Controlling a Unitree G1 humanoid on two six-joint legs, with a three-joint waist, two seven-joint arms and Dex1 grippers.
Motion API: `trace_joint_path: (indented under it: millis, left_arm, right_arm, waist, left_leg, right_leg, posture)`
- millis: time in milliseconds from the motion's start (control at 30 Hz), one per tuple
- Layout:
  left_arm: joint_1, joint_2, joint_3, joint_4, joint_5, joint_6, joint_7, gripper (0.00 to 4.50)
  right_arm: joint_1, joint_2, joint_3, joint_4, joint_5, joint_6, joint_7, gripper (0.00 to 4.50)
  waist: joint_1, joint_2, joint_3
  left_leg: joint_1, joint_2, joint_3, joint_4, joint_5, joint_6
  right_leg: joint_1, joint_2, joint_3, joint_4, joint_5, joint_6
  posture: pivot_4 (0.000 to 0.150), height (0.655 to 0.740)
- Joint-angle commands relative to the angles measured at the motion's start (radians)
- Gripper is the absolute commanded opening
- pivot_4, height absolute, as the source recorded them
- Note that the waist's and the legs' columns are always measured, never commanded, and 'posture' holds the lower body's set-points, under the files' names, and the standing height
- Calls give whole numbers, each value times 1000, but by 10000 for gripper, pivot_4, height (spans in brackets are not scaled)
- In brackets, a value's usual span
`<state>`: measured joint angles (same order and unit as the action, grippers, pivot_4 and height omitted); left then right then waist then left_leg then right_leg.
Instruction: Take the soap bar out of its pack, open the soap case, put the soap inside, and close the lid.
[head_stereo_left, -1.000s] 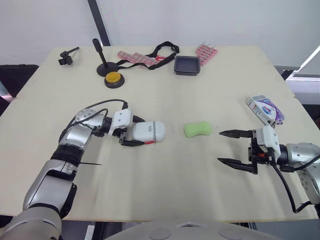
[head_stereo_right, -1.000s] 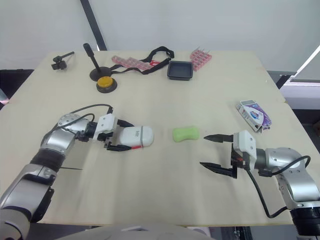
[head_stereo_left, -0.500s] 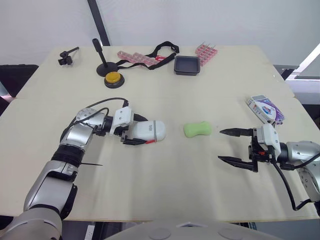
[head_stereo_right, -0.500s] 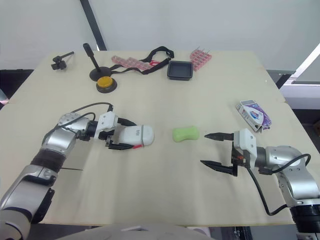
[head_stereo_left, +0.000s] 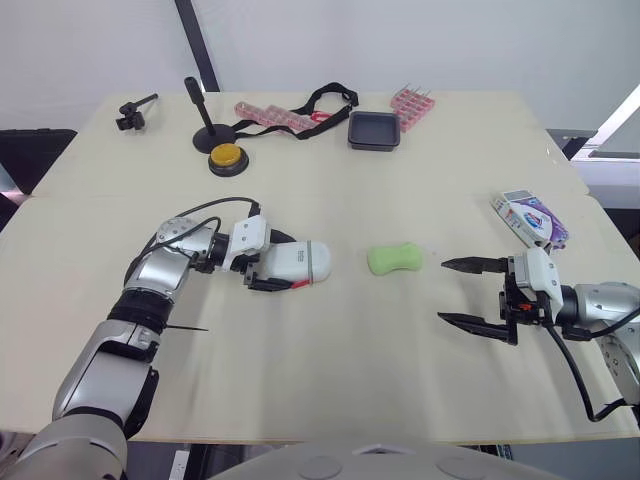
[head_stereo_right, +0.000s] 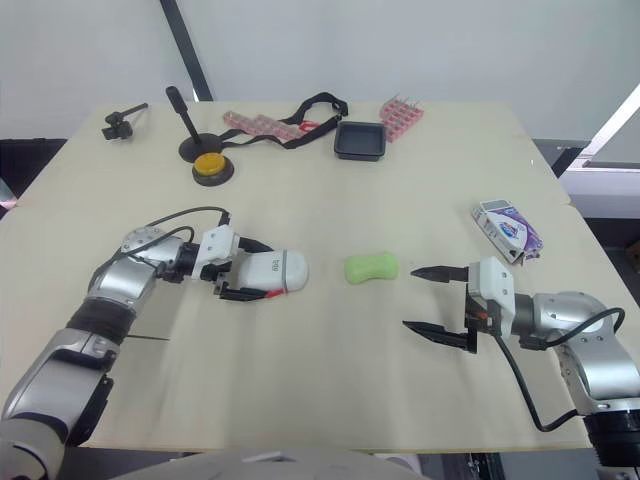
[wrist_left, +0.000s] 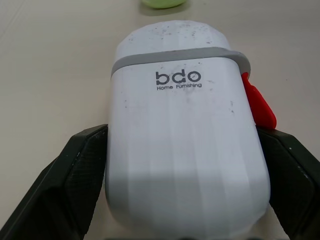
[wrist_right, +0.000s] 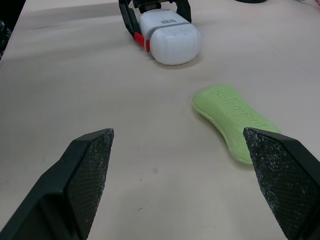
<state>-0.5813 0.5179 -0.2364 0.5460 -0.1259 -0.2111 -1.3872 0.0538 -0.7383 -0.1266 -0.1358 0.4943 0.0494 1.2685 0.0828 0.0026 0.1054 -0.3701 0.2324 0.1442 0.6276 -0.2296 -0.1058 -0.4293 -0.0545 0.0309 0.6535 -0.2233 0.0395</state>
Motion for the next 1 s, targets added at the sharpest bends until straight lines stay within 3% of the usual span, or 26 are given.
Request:
trace_joint_path:
  millis: [33, 200, 233, 333, 700, 833, 1000]
  left_arm:
    - [-24, 2, 17, 9, 0, -24, 5, 45000]
    - [-35, 2, 13, 40, 10, -49, 3, 45000]
    - [-37, 1, 13, 43, 10, -49, 4, 40762]
    - [-42, -3, 16, 48, 10, -46, 6, 34816]
    - [-41, 4, 23, 62, 12, -98, 6, 34832]
    - [-17, 0, 48, 20, -35, -175, -12, 34832]
    - [68, -44, 86, -168, -111, -272, 42, 34832]
  right_arm:
    - [1, -9, -18, -4, 0, -19, 5, 44590]
    - [-3, -9, -13, 0, -3, -22, 4, 44590]
    - [-4, -9, -13, 0, -3, -21, 4, 45000]
    - [-4, -9, -11, -2, -3, -21, 3, 45000]
    - [-6, -16, -10, -28, 10, 10, -6, 45000]
    - [-34, -58, -33, -144, 168, 281, -70, 45000]
    - [-147, -132, -63, -266, 529, 774, -295, 45000]
  waist:
    - [0, 0, 0]
    - [0, 0, 0]
    - [0, 0, 0]
    - [0, 0, 0]
    - [-1, 0, 0]
    - [-1, 0, 0]
    - [5, 0, 1]
  left_leg:
    - [0, 0, 0, 0, 0, 0]
    - [0, 0, 0, 0, 0, 0]
    - [0, 0, 0, 0, 0, 0]
    - [0, 0, 0, 0, 0, 0]
    - [0, 0, 0, 0, 0, 0]
    - [-1, 0, 0, -1, 0, 0]
    - [0, 0, 0, -1, 0, -1]
  right_leg:
    - [0, 0, 0, 0, 0, 0]
    - [0, 0, 0, 0, 0, 0]
    - [0, 0, 0, 0, 0, 0]
    - [0, 0, 0, -1, 0, 0]
    - [0, 0, 0, -1, 0, 0]
    - [0, 0, 0, -1, 0, 0]
    - [0, 1, 2, -2, 0, 0]
  posture:
    - [1500, 7291]
    - [1500, 7291]
    - [1500, 7291]
    - [1500, 7291]
    - [1500, 7291]
    - [1500, 7291]
    - [1500, 7291]
